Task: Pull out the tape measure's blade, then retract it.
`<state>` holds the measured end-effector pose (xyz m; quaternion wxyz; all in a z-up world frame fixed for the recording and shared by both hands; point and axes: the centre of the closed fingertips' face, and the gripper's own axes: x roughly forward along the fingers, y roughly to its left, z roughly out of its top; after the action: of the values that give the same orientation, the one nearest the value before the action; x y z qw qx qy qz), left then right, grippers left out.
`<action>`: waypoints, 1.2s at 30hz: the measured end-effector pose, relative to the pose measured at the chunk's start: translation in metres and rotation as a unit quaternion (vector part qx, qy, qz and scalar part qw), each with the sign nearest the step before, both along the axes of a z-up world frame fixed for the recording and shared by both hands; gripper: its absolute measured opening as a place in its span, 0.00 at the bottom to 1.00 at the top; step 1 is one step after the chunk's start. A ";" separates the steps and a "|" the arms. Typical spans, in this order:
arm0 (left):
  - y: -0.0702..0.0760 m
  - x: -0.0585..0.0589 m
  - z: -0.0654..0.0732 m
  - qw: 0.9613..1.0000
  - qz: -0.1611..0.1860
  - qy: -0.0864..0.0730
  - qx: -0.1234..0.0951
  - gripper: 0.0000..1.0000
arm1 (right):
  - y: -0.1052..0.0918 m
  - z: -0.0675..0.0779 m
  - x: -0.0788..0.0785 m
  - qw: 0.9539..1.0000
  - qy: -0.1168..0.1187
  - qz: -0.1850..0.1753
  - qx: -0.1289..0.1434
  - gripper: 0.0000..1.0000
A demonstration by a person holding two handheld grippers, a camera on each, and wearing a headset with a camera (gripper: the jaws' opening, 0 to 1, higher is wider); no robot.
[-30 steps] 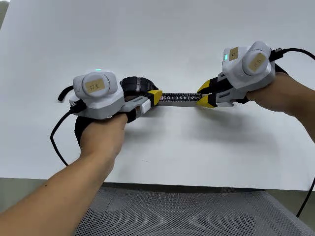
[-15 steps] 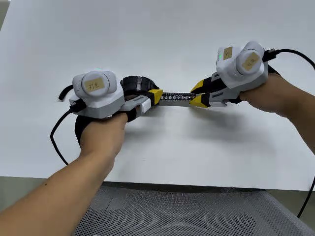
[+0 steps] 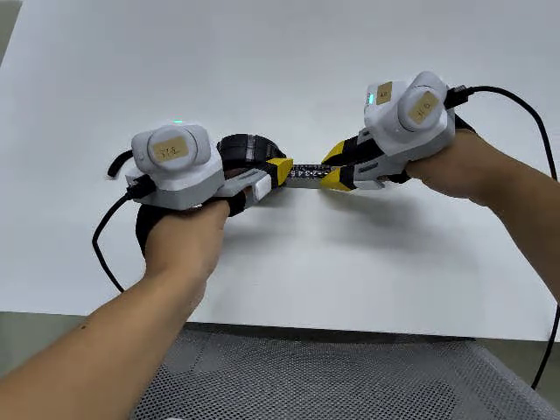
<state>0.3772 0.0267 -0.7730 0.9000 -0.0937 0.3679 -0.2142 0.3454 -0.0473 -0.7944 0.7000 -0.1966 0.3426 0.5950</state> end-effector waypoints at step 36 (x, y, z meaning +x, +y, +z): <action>0.000 0.000 0.000 1.000 0.007 0.004 -0.004 0.60 | 0.034 -0.001 0.006 1.000 -0.004 0.008 0.021 0.12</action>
<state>0.3774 0.0271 -0.7734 0.8997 -0.1010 0.3698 -0.2090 0.3512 -0.0131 -0.7952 0.7003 -0.1875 0.3256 0.6069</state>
